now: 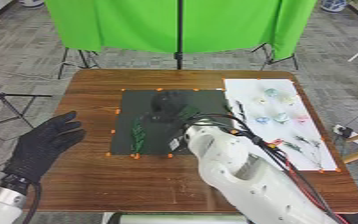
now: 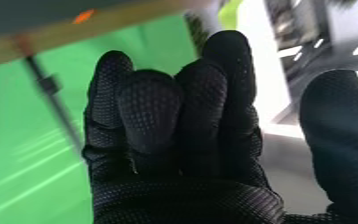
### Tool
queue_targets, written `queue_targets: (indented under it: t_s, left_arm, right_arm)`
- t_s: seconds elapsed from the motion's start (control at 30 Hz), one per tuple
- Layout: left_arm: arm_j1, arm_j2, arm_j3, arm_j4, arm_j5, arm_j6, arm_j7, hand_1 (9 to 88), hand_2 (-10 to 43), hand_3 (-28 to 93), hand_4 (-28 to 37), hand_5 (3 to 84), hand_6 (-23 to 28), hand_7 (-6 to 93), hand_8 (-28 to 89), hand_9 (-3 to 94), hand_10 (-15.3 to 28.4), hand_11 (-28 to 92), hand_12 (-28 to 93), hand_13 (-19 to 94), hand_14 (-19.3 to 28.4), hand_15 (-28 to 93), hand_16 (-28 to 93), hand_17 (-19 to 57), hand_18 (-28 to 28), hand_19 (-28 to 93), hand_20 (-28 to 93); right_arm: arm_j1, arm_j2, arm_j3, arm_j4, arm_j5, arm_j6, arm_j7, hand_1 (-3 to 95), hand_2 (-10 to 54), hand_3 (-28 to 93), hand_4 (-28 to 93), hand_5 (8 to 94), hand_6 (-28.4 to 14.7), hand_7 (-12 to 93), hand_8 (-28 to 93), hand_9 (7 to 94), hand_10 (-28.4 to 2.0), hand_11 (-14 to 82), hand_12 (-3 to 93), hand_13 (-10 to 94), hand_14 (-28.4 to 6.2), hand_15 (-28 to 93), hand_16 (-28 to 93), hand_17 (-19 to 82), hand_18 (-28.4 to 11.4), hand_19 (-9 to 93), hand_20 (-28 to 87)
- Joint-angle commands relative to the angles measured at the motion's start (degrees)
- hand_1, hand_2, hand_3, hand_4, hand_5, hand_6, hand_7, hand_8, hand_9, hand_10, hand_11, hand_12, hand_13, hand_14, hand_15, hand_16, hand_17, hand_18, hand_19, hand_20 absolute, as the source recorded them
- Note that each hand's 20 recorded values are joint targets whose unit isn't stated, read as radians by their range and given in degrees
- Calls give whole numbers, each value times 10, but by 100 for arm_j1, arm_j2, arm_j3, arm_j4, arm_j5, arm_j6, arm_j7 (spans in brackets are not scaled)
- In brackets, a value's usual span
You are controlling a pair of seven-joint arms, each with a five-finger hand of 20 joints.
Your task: Arrange flowers
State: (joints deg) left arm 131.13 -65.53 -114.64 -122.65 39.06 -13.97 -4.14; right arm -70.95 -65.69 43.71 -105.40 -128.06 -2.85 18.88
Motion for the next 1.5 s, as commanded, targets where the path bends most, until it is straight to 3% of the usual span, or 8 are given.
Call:
queue_targets:
  t_s: [0.03, 0.3, 0.57, 0.73, 0.9, 1.03, 1.27, 1.5]
  left_arm:
    - [239, -192, -55, -63, 73, 102, 28, 242, 4, 759, -283, 328, 53, 282, -143, 284, 141, 372, 139, 223, 166, 557, -62, -93, 232, 549, 96]
    - [253, -209, -127, -94, 128, 97, 35, 242, 4, 758, -283, 329, 54, 281, -144, 284, 140, 371, 139, 223, 166, 557, -62, -93, 233, 549, 95]
    - [295, -248, -177, -105, 131, 95, -11, 242, 4, 759, -283, 329, 53, 282, -144, 284, 140, 372, 139, 222, 166, 557, -62, -93, 232, 549, 95]
    - [278, -214, -189, -92, 125, 97, -19, 241, 4, 759, -283, 329, 53, 282, -144, 284, 141, 372, 138, 222, 166, 558, -62, -94, 232, 549, 95]
    - [238, -218, -167, -81, 124, 53, -72, 242, 5, 759, -283, 328, 53, 282, -144, 284, 141, 372, 138, 222, 166, 557, -62, -94, 233, 549, 95]
    - [230, -226, -166, -89, 139, 43, -80, 242, 5, 758, -283, 329, 53, 281, -144, 283, 140, 372, 138, 222, 166, 557, -63, -94, 232, 549, 95]
    - [239, -220, -169, -93, 139, 55, -128, 243, 6, 757, -283, 329, 54, 282, -144, 283, 142, 374, 137, 222, 166, 558, -63, -94, 232, 549, 95]
    - [217, -208, -183, -90, 142, 83, -141, 242, 5, 760, -283, 329, 53, 282, -144, 283, 141, 373, 138, 222, 167, 558, -63, -94, 232, 549, 95]
  right_arm:
    - [-1478, 1566, 1999, -824, 586, 1069, 833, 216, 41, 820, -280, 600, -39, 638, -233, 709, -130, 596, 338, 651, -114, 727, 299, 268, -180, 754, 323]
    - [-3780, 2401, 4278, -1538, 575, 772, 1287, 258, 80, 847, -280, 552, -48, 477, -242, 581, -128, 540, 277, 545, -110, 661, 227, 234, -183, 716, 313]
    - [-5486, 1914, 6183, -2014, 526, 743, 1805, 157, -84, 772, -283, 466, -63, 531, -239, 484, -148, 544, 265, 468, -121, 682, 209, 220, -189, 721, 314]
    - [-5981, 1679, 6472, -2168, 411, 507, 1942, 161, -94, 764, -283, 463, -70, 459, -227, 469, -151, 549, 266, 459, -124, 693, 198, 220, -190, 730, 321]
    - [-6148, 1519, 6437, -2179, 353, 191, 2012, 148, -95, 719, -283, 476, -91, 229, -158, 449, -156, 475, 245, 427, -133, 687, 182, 210, -196, 727, 336]
    - [-6122, 1460, 6376, -2115, 382, 20, 2063, 157, -95, 707, -283, 427, -111, 132, -120, 420, -152, 275, 186, 379, -133, 610, 142, 203, -198, 718, 329]
    - [-6046, 1419, 6178, -1954, 197, 21, 2336, 166, -95, 729, -283, 358, -131, 110, -108, 376, -154, 207, 179, 356, -129, 575, 129, 197, -196, 714, 320]
    - [-5728, 1518, 5658, -1517, -296, 285, 2629, 237, -95, 771, -283, 401, -108, 168, -134, 401, -151, 338, 195, 385, -122, 640, 126, 218, -183, 748, 314]
